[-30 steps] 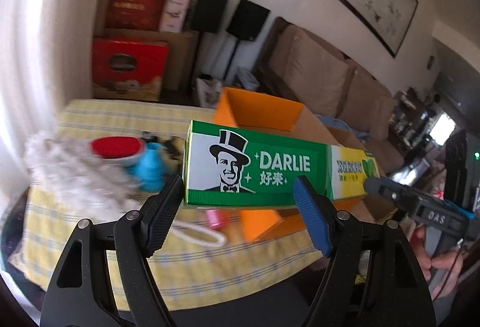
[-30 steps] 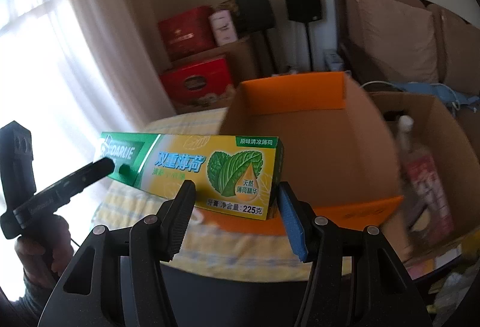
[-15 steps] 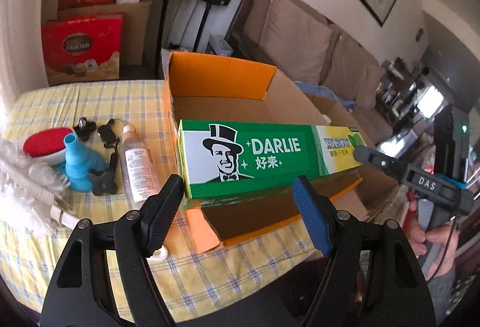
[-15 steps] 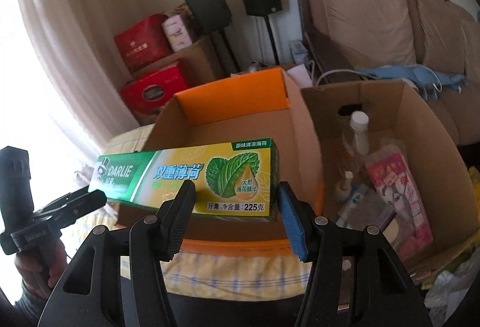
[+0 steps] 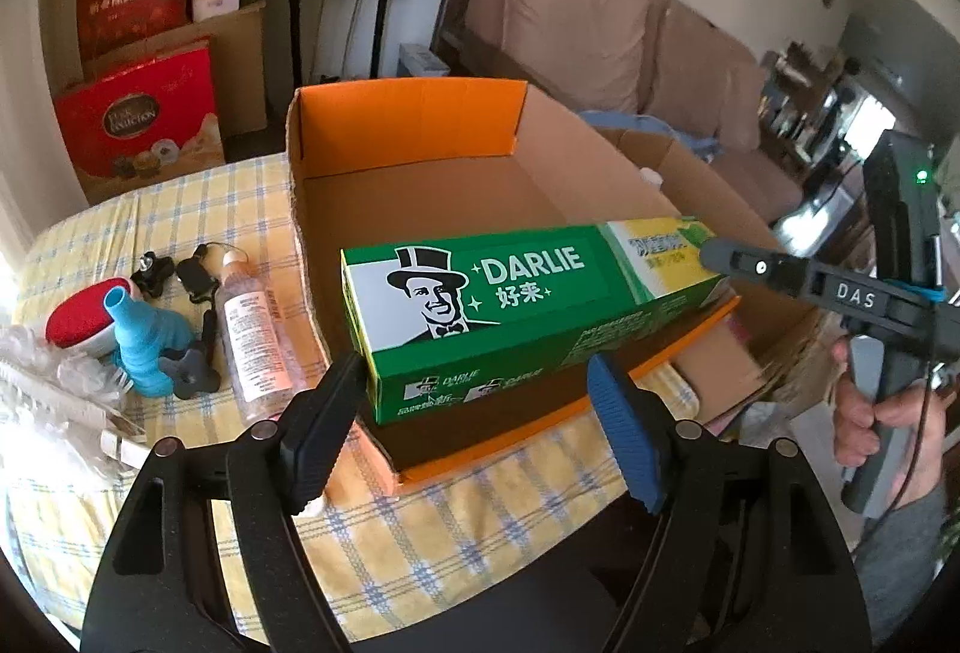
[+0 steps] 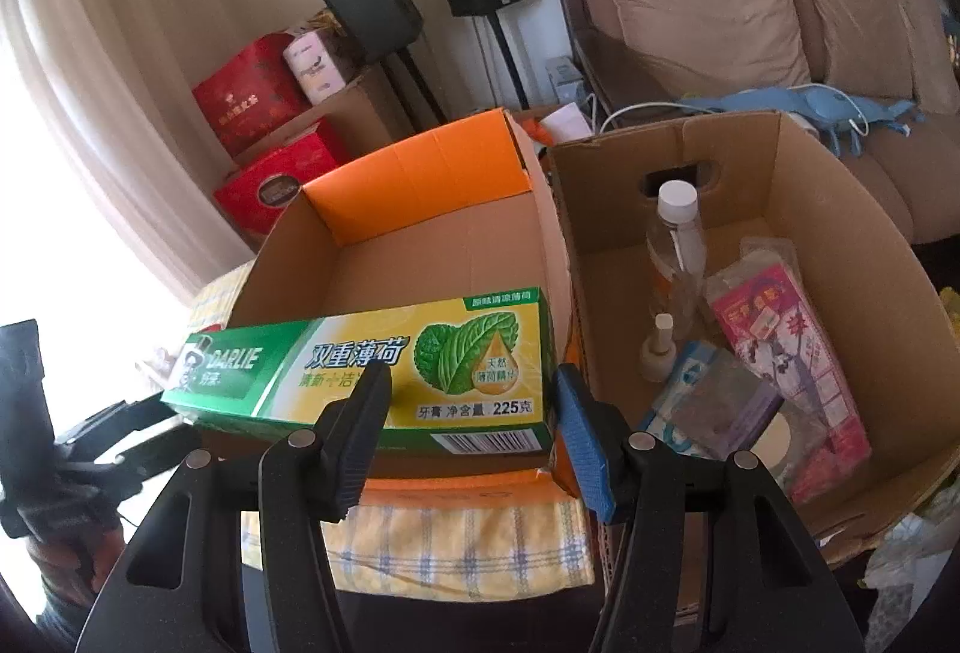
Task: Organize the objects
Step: 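Carry the toothpaste box into the orange cardboard box and release it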
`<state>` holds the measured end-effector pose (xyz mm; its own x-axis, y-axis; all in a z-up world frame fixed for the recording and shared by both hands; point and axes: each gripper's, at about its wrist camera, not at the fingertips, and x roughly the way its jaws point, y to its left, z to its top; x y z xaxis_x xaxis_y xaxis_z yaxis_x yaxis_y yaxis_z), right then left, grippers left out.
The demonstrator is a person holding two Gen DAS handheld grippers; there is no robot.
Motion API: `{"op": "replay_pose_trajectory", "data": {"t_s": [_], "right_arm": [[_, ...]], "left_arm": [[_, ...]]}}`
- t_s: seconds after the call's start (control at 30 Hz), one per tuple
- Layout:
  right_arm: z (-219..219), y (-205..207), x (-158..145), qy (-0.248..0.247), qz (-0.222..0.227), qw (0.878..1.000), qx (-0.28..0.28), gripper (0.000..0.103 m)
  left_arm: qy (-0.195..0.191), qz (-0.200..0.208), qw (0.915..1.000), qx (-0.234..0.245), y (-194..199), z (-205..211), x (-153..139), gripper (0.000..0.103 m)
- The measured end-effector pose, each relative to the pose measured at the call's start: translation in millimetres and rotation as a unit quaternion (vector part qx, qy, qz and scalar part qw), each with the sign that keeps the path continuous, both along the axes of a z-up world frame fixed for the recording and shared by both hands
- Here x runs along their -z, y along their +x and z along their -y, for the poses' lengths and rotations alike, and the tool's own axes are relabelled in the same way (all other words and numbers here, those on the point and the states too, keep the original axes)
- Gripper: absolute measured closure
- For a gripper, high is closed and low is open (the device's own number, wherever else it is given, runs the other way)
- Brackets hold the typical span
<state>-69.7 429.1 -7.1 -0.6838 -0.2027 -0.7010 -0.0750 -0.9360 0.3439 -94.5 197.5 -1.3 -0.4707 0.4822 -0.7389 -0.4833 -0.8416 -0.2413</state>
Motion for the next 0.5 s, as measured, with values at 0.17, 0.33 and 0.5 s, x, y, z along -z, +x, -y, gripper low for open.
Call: {"op": "replay_pose_trajectory", "data": {"t_s": [0.17,0.33,0.5], "right_arm": [[13.3,-0.4,3.2,0.051,0.009,0.999,0.001,0.046],[22.9,6.4,-3.0,0.059,-0.001,0.998,-0.004,0.046],[36.2,14.2,-16.0,0.066,-0.016,0.998,-0.012,0.045]], "left_arm": [[-0.002,0.013,0.9998,0.015,1.6,6.8,1.9,0.029],[0.017,0.006,0.9998,0.007,6.1,23.2,-13.2,0.019],[0.045,0.005,0.9988,-0.017,1.6,48.2,-27.5,0.009]]}}
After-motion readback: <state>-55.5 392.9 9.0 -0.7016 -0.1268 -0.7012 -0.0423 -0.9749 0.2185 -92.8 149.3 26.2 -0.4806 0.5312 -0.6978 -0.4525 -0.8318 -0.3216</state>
